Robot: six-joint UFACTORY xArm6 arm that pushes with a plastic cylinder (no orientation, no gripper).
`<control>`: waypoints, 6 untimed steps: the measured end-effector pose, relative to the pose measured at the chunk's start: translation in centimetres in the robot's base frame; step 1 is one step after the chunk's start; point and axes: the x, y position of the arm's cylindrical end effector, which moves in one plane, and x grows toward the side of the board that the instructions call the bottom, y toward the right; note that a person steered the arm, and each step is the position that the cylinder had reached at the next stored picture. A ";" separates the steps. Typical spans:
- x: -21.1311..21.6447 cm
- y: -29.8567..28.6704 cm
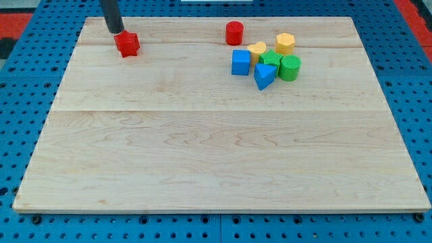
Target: Push the red star horizontally to the left of the blue cube
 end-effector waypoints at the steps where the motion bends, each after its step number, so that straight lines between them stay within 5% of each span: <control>1: 1.5 3.8; 3: 5.6 -1.4; 5: 3.5 2.5; 6: 6.7 1.5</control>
